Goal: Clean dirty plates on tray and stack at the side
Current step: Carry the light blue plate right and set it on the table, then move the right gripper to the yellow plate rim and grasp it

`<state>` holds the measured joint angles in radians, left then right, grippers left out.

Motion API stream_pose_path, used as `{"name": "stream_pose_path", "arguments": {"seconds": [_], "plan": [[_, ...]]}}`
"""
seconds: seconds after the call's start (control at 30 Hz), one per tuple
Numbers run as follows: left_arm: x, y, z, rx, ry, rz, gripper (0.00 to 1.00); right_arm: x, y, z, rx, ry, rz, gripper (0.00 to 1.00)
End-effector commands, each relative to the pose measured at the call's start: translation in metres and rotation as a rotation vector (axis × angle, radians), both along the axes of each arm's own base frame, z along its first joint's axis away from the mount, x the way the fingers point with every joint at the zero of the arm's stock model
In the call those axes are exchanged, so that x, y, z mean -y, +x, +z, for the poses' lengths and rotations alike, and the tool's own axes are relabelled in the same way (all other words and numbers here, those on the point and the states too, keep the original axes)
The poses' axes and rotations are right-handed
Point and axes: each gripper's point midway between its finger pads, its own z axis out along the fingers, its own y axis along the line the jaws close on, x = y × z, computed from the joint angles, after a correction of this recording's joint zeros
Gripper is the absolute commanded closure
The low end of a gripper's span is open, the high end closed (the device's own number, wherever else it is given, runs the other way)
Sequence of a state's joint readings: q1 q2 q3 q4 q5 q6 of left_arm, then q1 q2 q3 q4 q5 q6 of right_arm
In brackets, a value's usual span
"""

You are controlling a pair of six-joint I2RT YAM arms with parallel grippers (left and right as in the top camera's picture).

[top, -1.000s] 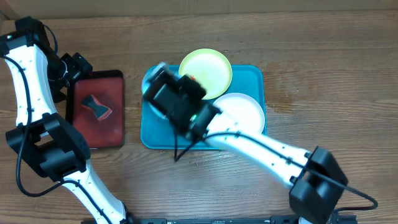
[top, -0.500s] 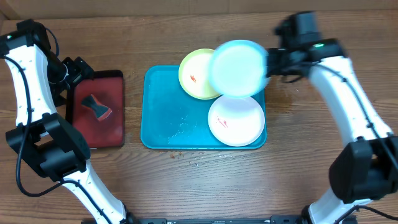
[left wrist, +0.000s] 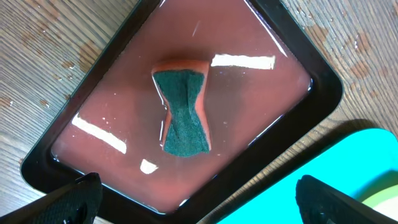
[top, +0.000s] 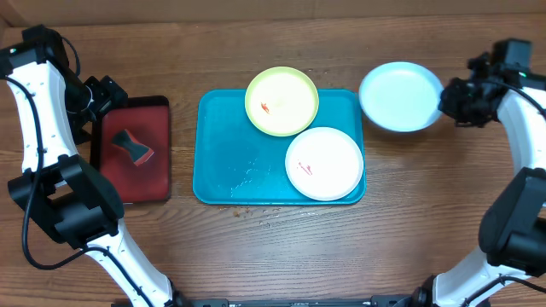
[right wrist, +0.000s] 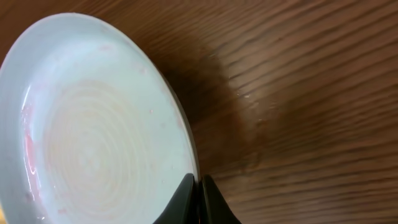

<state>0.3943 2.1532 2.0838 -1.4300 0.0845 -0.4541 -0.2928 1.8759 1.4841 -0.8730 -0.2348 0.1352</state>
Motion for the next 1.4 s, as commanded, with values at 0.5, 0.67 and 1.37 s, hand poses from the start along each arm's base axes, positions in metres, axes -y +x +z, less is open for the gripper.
{"name": "stream_pose_path", "arguments": {"seconds": [0.5, 0.67, 1.37], "plan": [[0.001, 0.001, 0.012, 0.021, 0.023, 0.009, 0.0, 0.03, -0.032, -0.055, -0.08, -0.053, -0.135, 0.53], [0.001, 0.002, 0.012, 0.022, 0.023, 0.01, 0.0, 0.026, -0.025, -0.026, -0.084, -0.026, -0.121, 0.46], [0.031, 0.015, 0.009, 0.026, 0.028, -0.068, 0.0, -0.199, 0.089, 0.026, 0.332, -0.103, 0.469, 0.06]]}}
